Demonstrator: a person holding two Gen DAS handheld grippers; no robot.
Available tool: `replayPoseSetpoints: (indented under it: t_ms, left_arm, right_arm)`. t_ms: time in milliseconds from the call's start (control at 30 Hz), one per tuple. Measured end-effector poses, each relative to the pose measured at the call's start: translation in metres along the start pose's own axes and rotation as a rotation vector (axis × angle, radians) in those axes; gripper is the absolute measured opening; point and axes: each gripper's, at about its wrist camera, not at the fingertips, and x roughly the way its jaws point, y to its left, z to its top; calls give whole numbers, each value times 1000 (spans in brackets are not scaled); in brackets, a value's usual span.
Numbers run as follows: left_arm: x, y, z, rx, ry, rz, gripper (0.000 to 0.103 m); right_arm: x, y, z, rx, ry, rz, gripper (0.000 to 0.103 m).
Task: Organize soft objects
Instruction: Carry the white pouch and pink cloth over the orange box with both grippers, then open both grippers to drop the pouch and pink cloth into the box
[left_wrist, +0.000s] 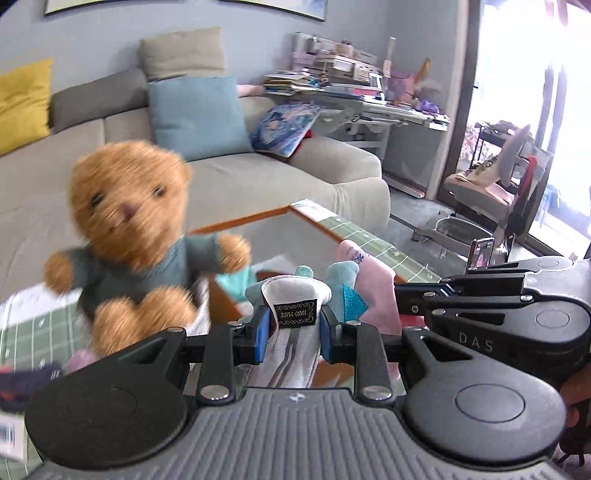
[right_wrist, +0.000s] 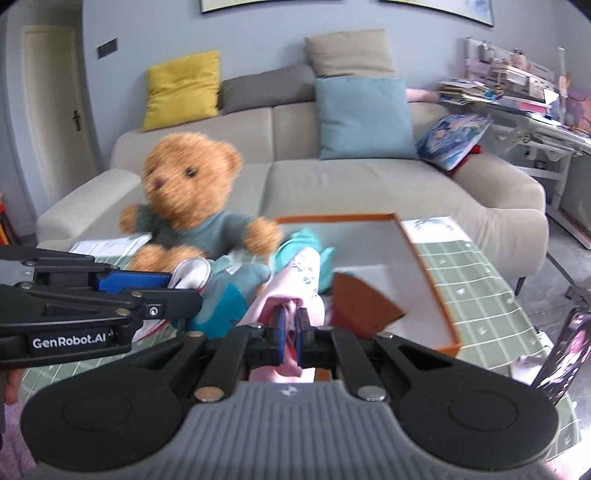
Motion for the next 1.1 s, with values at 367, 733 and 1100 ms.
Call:
replayPoseSetpoints:
  t_ms: [367, 733, 1100]
  left_arm:
    - [80, -24, 43, 113, 114, 44, 31]
    - [152, -30, 19, 285, 362, 77, 31]
    - [186, -33, 2, 445, 480, 103, 32]
  right_arm:
    - [50, -56, 28, -83, 41, -21, 3]
    - [123, -83, 14, -190, 267, 14, 3]
    - [164, -82, -1, -248, 395, 23, 4]
